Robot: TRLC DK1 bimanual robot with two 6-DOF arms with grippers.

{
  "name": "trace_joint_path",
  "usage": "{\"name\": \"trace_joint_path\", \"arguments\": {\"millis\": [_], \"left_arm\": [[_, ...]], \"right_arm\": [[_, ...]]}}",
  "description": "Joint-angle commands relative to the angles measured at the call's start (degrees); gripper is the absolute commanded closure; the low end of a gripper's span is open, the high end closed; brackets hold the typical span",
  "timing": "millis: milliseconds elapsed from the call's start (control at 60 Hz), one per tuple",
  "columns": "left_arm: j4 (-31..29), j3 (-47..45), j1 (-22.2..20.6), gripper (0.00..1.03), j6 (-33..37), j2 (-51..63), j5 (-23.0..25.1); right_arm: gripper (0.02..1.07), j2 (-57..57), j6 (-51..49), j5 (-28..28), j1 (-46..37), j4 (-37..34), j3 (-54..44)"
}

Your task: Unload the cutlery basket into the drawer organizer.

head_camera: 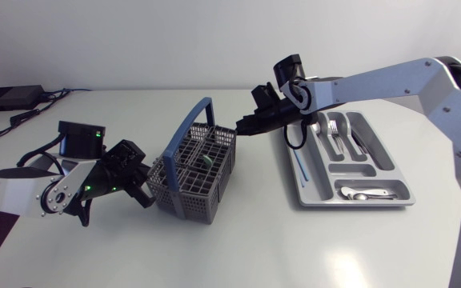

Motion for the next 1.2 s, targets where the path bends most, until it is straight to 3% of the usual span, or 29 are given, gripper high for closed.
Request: {"name": "trace_joint_path", "arguments": {"millis": [0,400,933,1050,1183], "left_arm": [[2.3,-1.0,1.6,0.97,1.4,2.2,0.4],[7.2,6.0,7.7,0.97,3.1,10.8,0.4],[6.6,24.0,9.3,0.96,-0.5,24.8,0.3],[3.5,22.7,12.2,0.78,-2.4,19.6,0.6],[-6.0,20.0,16.1,0.55,-5.0,7.3,4.8]], "right_arm": [[1.02,-4.2,-0.7,-2.0,2.1,-0.3,-5.4],[1.02,-16.4,-1.1,-3.0,6.5,2.6,-22.2],[1.02,-24.5,-0.8,-1.3,8.0,4.1,-31.2],[1.0,-27.0,-1.0,2.1,6.7,4.8,-31.8],[0.71,-31.2,-2.7,6.7,5.3,5.5,-33.2]]}}
